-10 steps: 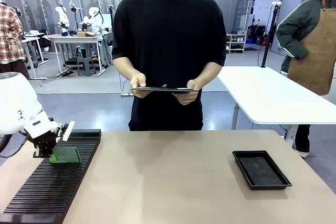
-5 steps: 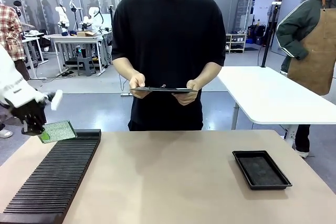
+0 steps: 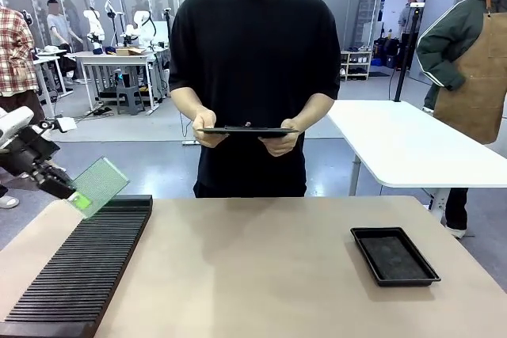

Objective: Inspect the PCB.
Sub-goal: Pick up the Blank PCB and present it to the human.

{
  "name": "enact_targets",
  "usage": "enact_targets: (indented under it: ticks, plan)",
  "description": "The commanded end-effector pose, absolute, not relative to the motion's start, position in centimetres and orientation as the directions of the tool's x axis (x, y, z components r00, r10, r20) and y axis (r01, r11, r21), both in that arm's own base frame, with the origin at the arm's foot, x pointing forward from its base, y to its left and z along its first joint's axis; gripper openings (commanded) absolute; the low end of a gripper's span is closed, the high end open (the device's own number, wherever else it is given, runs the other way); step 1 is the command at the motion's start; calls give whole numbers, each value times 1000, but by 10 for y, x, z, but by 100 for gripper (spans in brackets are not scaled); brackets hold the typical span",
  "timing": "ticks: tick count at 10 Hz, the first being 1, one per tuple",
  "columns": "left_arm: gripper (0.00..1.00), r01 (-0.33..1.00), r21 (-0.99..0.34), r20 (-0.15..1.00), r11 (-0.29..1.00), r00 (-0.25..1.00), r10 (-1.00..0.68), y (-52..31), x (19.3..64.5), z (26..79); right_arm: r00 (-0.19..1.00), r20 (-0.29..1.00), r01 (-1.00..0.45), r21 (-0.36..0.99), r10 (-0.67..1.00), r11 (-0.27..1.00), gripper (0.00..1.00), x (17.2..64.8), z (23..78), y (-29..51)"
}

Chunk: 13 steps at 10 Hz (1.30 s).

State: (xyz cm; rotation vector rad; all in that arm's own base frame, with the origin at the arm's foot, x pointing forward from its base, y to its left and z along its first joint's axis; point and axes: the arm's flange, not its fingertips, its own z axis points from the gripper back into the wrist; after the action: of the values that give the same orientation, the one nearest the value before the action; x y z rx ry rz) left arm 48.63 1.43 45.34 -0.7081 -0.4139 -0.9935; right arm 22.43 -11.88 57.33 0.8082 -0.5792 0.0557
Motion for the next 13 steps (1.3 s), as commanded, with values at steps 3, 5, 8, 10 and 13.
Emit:
enact_targets:
  ticks: [3, 5, 8, 10, 13]
  plan:
    - [0, 679, -663, 590, 315, 733, -338, 8, 509, 419, 842, 515, -274, 664, -160, 696, 100, 224, 571, -117]
    - [0, 572, -787, 502, 232, 811, -299, 3, 502, 410, 842, 515, -274, 664, -160, 696, 100, 224, 571, -117]
    - [0, 466, -877, 423, 114, 864, -271, -1, 511, 389, 842, 515, -274, 664, -160, 696, 100, 224, 571, -117]
    - [0, 348, -934, 319, 77, 913, -254, -11, 518, 363, 842, 515, -274, 664, -160, 696, 100, 224, 571, -117]
    - [0, 254, -963, 234, 90, 954, -190, -8, 526, 346, 842, 515, -274, 664, -160, 696, 100, 224, 571, -117]
